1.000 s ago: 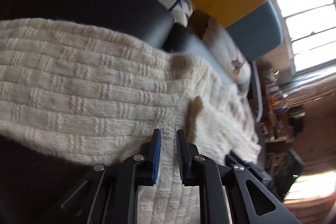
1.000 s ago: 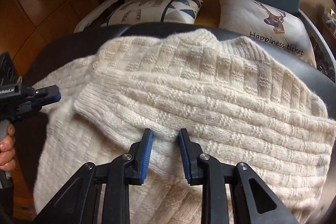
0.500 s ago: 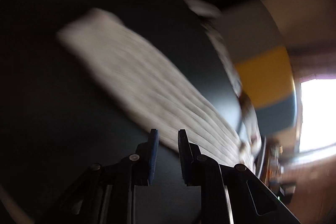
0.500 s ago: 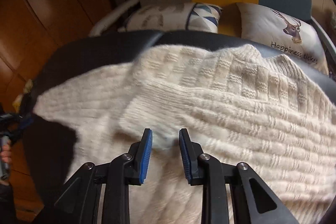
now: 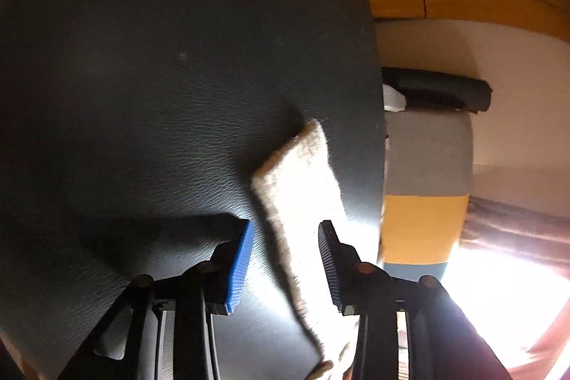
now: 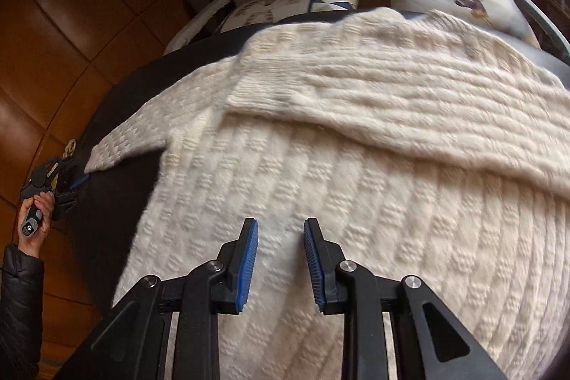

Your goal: Fold clothes

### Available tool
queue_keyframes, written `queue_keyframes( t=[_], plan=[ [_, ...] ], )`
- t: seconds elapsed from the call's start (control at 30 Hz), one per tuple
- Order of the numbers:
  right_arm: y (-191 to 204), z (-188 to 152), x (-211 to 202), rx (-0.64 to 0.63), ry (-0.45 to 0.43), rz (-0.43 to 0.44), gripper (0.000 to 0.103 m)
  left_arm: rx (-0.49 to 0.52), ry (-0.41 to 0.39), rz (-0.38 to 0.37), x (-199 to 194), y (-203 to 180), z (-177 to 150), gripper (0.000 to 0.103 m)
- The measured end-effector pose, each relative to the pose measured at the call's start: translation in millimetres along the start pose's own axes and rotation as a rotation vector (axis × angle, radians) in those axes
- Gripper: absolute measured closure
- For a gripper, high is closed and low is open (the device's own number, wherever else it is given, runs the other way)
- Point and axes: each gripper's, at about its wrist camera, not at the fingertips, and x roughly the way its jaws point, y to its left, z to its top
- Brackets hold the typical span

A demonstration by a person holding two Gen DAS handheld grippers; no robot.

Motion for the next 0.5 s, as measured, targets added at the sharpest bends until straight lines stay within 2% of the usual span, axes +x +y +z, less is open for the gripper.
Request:
queue_keyframes(
  t=[0.3,0.33,0.4,0.43,0.5],
  plan=[
    [-18,-8,-5,0.046,-0.018,-0.007,0.077,-0.13,-0.068,-0.036,14,-8,9,0.06],
    [-20,-9,-5,0.049,-0.021,-0.002,0.077,-0.13,-0.075,-0.026,16,-10,8,0.063],
    [-20,-11,-5,0.05,-0.026,0.003,0.076,-0.128,-0.083,0.021,20,-13,10,0.079],
    [-20,-11,-5,0.043,-0.027,0.004,0.076,-0.134,-0.087,0.043,22,-12,10,0.096],
    [-20,-12,-3,0.032,-0.029,0.009,0.076,-0.151,-0.094,0.053,24,-11,11,0.096]
  ],
)
